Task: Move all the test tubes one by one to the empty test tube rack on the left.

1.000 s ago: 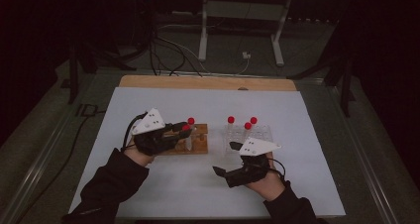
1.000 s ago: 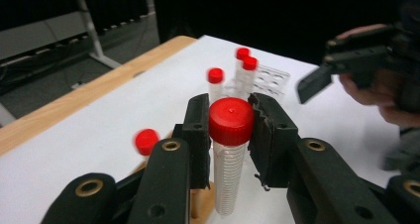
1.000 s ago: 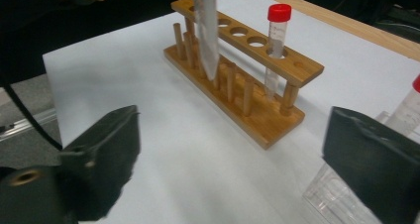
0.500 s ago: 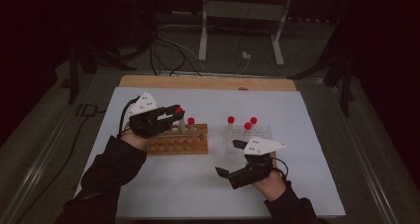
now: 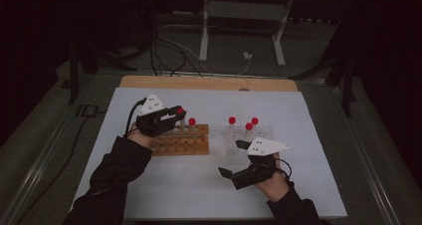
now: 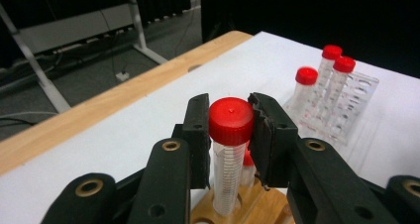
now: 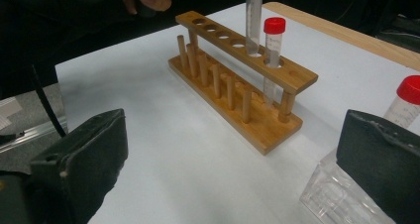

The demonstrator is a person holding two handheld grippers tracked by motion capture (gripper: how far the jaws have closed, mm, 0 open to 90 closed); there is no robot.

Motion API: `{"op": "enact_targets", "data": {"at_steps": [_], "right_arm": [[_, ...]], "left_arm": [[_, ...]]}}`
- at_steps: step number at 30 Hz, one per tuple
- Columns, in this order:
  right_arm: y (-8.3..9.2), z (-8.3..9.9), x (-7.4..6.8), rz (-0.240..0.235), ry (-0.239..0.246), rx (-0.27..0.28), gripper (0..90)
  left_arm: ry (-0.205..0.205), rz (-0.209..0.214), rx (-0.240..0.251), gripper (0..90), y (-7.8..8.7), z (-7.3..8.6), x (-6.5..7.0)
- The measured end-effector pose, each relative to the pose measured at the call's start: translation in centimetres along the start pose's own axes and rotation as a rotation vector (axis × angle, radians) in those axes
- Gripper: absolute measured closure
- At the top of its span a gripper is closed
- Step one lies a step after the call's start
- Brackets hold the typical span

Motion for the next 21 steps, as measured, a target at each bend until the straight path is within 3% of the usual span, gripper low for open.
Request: {"op": "enact_targets", "data": {"at_steps": [8,21], "right_arm": [[0.0,0.1,0.0,-0.005,-0.004,-0.006,0.0],[0.1,0.1,0.1,-0.012,-0.013,0.000,0.0]], "left_arm": [[0.002,0.006,-0.047,71.7,-0.8,1.8,0.1],[-0.011,0.010,-0.112,71.7,-1.9,3.0,0.3]]}}
Point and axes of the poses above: each handheld gripper's, and its own axes: y roughly backward along the jaws, z roughly out of its underside, x roughly to its right, the point moved 6 cm from there along -y, roughly forward along the jaws
